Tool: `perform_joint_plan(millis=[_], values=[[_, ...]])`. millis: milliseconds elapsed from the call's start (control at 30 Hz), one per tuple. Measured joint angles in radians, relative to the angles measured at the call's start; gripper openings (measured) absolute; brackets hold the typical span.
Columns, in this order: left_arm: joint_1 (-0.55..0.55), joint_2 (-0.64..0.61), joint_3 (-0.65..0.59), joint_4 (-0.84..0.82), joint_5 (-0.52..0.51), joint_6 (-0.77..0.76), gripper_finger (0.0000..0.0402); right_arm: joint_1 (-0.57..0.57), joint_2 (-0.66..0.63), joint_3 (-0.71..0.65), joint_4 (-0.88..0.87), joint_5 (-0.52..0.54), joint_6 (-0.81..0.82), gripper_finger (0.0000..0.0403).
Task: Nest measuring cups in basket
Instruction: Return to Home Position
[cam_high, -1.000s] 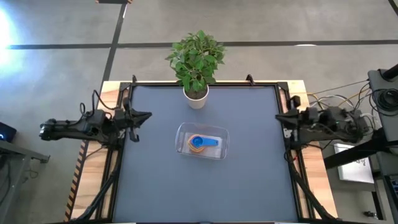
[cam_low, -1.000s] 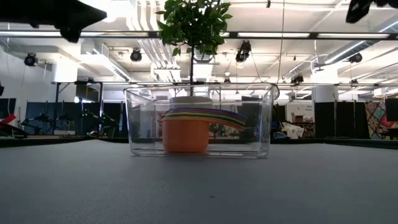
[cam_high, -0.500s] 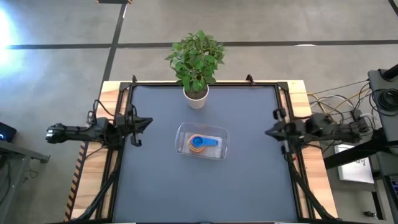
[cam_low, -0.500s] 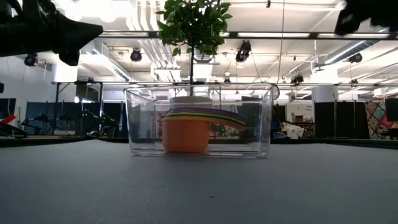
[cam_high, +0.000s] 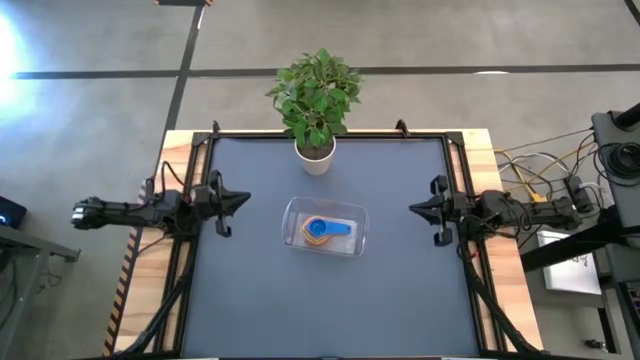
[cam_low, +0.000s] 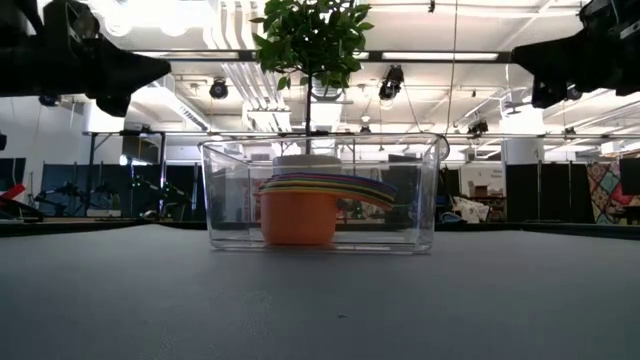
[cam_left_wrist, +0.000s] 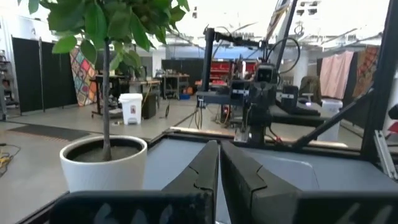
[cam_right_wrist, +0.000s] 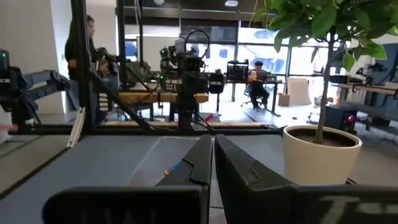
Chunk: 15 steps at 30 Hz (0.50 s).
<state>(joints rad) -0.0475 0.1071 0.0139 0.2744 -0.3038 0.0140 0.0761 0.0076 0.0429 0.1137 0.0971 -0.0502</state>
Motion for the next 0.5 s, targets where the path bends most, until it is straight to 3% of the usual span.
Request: perform_joint_plan(millis=[500], values=[[0.0,0.054,0.0,0.001,0.0,-0.001,0.0,0.0,0.042,-0.005,-0.012,0.035,-0.012,0.0009]])
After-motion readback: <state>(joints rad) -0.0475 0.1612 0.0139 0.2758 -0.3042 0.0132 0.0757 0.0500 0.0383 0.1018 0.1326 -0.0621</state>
